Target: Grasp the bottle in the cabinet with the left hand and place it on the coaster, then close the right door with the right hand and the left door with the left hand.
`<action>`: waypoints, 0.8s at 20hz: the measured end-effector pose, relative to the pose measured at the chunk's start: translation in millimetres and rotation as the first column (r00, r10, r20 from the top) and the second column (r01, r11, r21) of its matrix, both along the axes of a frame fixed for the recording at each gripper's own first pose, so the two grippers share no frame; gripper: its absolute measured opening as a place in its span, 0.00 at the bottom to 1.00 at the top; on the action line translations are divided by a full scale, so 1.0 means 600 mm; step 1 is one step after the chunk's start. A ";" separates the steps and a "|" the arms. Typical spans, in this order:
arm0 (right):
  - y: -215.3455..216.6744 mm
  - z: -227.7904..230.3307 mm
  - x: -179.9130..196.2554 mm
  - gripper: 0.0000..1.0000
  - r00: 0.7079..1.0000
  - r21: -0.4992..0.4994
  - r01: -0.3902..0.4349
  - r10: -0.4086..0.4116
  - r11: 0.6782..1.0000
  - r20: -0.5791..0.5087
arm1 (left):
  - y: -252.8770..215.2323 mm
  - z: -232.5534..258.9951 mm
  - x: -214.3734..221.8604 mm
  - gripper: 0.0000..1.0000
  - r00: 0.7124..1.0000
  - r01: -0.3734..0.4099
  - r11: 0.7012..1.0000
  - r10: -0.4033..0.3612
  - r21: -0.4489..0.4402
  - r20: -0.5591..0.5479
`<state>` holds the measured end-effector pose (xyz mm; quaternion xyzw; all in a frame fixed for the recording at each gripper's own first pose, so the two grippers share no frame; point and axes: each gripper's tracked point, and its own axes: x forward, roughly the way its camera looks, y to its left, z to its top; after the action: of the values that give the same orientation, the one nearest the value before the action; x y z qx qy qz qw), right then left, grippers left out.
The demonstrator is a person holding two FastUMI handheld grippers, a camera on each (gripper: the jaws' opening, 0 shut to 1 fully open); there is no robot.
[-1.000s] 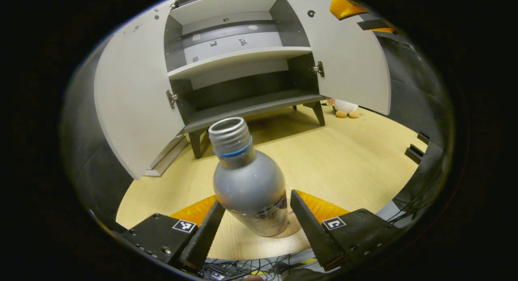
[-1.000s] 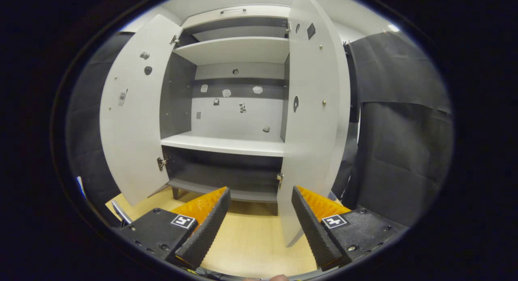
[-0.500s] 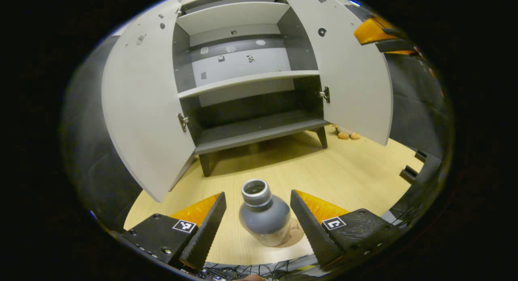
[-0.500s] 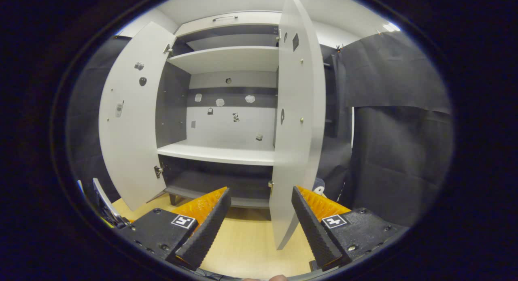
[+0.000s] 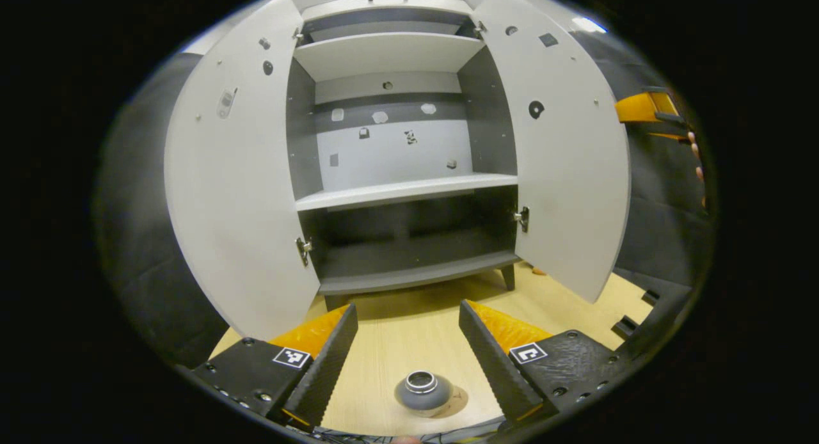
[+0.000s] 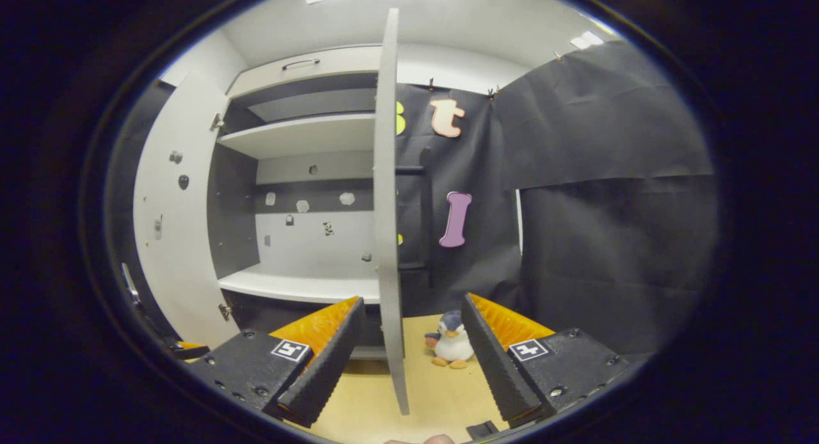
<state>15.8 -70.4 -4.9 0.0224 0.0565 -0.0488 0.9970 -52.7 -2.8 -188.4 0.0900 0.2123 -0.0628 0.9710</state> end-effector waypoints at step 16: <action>-0.103 0.090 0.067 1.00 0.999 -0.014 0.045 -0.044 0.999 0.016 | 0.024 0.125 0.024 0.98 0.997 -0.062 0.993 0.066 -0.096 0.040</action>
<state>55.9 -132.1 49.3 0.0172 0.0476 -0.0712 0.9962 -38.3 11.4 -113.3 0.0382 0.1910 -0.0397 0.9800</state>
